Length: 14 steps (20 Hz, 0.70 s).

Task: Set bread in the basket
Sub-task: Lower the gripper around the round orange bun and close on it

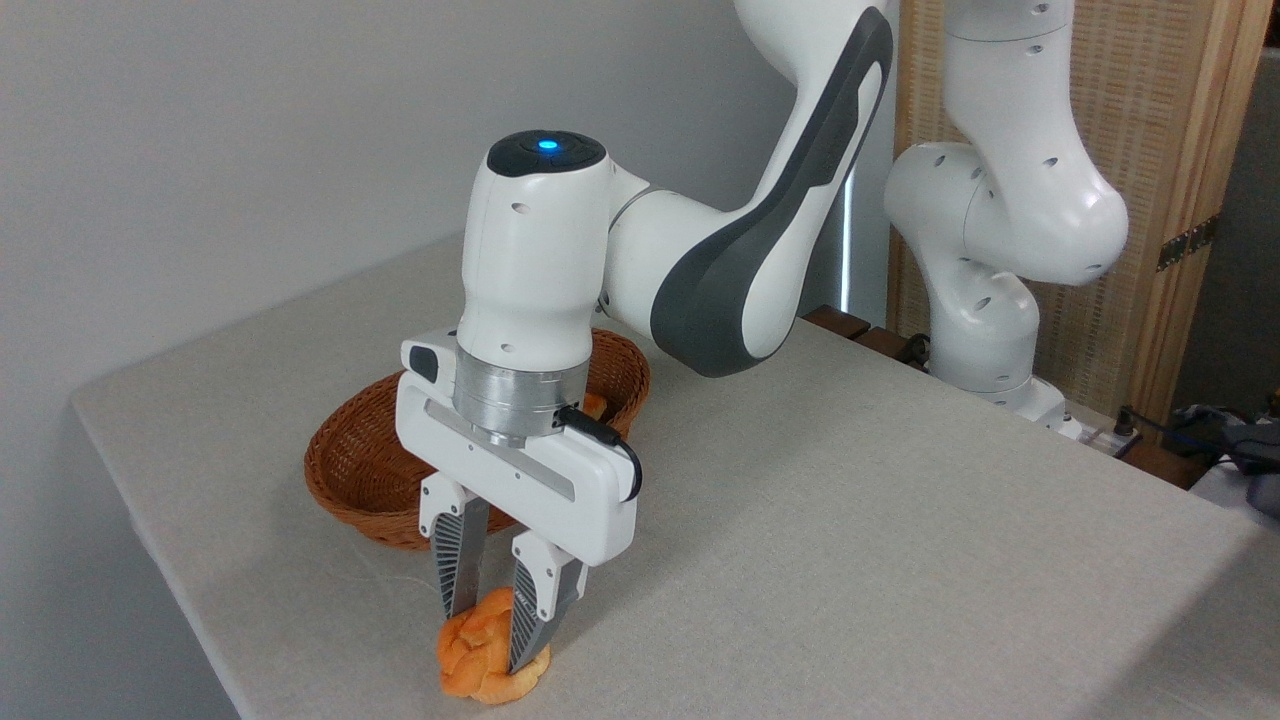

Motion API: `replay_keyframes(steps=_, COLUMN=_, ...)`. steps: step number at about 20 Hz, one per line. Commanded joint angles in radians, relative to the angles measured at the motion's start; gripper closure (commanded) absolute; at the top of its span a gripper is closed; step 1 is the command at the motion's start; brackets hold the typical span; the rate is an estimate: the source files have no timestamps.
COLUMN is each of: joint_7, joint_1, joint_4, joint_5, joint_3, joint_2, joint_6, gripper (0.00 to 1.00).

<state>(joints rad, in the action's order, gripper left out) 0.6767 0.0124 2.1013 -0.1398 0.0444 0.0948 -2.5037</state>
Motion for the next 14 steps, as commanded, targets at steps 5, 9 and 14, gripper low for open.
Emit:
replay_keyframes(steps=5, joint_7=0.001, joint_1=0.003, joint_4=-0.003, joint_5=-0.003, joint_3=-0.005, joint_2=0.025, joint_6=-0.026, gripper=0.55)
replay_keyframes(steps=9, joint_7=-0.005, joint_1=0.014, joint_4=-0.007, joint_5=-0.003, joint_3=-0.005, joint_2=0.023, joint_6=-0.026, gripper=0.57)
replay_keyframes(steps=14, joint_7=-0.009, joint_1=0.014, joint_4=-0.037, joint_5=-0.003, joint_3=-0.005, joint_2=0.028, joint_6=-0.014, gripper=0.61)
